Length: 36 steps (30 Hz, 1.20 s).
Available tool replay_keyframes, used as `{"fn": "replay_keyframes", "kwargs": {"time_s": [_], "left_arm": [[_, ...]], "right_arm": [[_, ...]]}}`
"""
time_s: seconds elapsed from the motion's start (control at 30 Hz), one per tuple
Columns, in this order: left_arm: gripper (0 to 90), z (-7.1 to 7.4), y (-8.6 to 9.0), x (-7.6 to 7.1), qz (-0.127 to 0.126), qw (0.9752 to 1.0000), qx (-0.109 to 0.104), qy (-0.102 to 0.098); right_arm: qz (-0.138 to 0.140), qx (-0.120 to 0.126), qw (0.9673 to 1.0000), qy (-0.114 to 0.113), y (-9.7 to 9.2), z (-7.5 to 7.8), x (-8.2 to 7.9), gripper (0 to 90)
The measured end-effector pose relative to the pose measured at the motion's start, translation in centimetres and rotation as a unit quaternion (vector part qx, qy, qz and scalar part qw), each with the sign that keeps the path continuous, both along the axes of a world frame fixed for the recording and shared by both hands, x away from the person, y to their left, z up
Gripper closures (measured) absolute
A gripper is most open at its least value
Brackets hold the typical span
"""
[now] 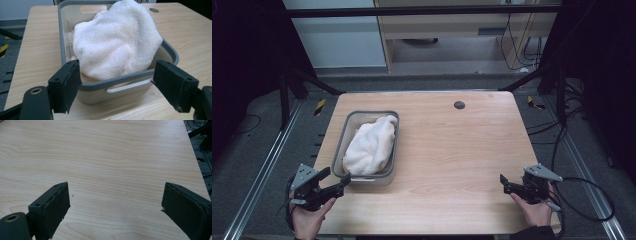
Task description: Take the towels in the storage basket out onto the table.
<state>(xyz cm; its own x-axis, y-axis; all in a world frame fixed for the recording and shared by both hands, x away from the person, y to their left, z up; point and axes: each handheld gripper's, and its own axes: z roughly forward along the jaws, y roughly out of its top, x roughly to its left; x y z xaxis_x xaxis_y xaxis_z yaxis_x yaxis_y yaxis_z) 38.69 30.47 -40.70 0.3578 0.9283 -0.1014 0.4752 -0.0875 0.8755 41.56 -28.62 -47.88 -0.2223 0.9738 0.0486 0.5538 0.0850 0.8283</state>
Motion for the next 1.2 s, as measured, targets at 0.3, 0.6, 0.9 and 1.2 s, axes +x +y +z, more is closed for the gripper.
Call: {"fn": "replay_keyframes", "kwargs": {"time_s": [0.3,0.6,0.9,1.2], "left_arm": [[21.3,1.9,-0.1,0.6,-0.002,0.9998,-0.005,-0.018],[21.4,3.6,-0.7,1.4,-0.008,0.9995,-0.005,-0.029],[21.3,4.7,-1.5,2.4,-0.018,0.9992,-0.001,-0.035],[21.0,5.9,-3.4,4.2,-0.033,0.9989,0.02,-0.027]], "right_arm": [[0.004,-0.007,1.0,0.002,0.3,-0.1,0.0,7.3],[0.0,-0.008,1.0,0.0,0.2,0.0,-0.1,6.7],[0.0,-0.01,0.9999,0.0,0.2,0.1,-0.1,6.7],[0.002,-0.011,0.9999,0.007,0.3,0.0,0.0,6.5]]}}
